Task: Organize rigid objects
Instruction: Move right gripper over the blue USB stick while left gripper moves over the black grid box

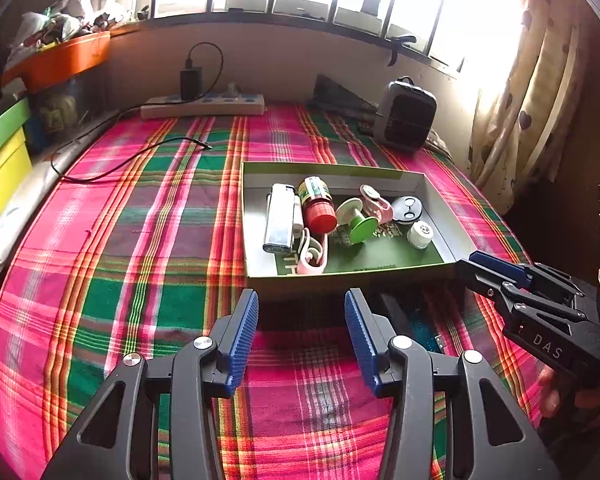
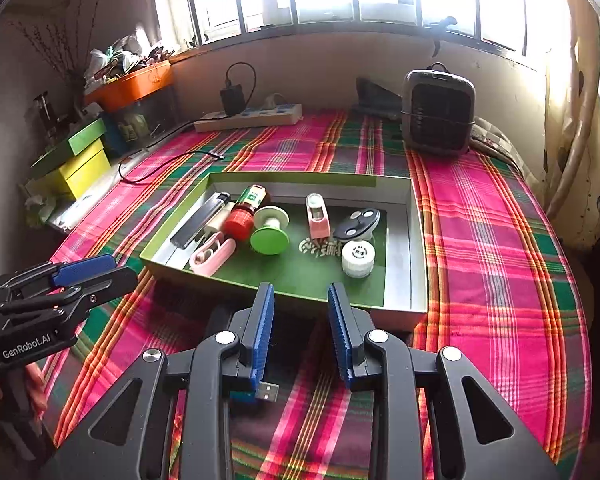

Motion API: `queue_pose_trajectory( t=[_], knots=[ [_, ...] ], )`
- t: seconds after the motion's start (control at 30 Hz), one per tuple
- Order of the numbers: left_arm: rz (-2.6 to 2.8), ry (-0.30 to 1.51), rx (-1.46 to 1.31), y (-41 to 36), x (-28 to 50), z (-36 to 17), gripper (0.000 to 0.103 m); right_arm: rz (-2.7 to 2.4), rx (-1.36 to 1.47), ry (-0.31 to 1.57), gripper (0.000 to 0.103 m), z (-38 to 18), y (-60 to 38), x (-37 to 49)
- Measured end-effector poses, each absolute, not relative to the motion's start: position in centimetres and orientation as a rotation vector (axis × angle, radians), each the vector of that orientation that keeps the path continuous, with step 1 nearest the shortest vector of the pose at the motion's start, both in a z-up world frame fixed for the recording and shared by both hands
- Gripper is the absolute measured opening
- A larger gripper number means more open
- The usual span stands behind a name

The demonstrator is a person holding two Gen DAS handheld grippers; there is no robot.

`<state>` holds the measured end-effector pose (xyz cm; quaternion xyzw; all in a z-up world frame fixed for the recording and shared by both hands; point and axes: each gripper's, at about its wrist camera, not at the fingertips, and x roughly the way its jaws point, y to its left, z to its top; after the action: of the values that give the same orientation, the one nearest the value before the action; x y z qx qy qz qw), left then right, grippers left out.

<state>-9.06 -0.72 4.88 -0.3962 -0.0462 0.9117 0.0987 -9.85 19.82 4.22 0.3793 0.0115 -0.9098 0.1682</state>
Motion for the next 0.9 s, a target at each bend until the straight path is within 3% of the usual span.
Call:
queue_pose_trajectory(
  t=[0.2,0.33,0.9],
  knots=[
    [2.665,-0.144,-1.184,-0.5,-8.4,4.0,0.045,-2.557,1.126,0.021,0.030,2.6,19.6,-9.2],
    [2.660,-0.160,-1.190,-0.9,-8.3,3.7,0.045,-2.544,1.143,0.015,0.049,1.9,19.4,-8.9],
    [2.654,-0.183,-1.206,-1.6,-8.1,3.2,0.045,-2.502,1.189,0.082,0.049,0.8,17.9,-8.7]
  ],
)
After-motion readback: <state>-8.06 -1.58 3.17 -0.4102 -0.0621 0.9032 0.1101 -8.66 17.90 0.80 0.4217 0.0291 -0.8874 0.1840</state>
